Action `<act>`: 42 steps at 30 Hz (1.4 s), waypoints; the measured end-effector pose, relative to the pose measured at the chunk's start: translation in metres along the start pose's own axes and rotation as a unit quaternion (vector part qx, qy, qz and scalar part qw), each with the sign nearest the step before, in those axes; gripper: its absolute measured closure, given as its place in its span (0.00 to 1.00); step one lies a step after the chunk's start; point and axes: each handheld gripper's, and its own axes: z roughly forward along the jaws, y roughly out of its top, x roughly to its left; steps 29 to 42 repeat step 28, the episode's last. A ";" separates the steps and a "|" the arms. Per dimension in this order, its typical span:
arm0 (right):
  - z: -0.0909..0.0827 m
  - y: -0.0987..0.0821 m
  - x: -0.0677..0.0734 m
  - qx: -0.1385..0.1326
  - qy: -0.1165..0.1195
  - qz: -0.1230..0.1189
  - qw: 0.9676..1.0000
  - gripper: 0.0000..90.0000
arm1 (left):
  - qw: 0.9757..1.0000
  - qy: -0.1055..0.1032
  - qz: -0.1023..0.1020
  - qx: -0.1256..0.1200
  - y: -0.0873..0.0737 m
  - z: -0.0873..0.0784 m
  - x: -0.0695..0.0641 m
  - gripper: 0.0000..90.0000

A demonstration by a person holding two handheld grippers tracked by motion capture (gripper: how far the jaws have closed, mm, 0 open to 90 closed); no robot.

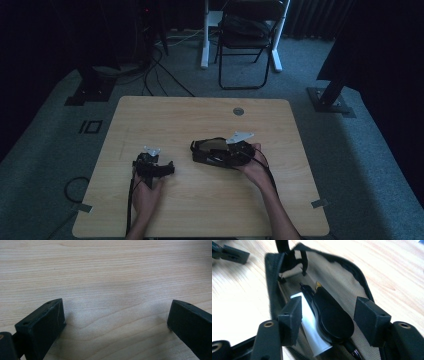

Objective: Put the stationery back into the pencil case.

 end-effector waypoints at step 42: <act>-0.054 -0.016 -0.009 -0.051 -0.054 0.008 0.997 0.48 | 1.000 0.000 -0.001 -0.001 0.000 0.000 0.000 0.02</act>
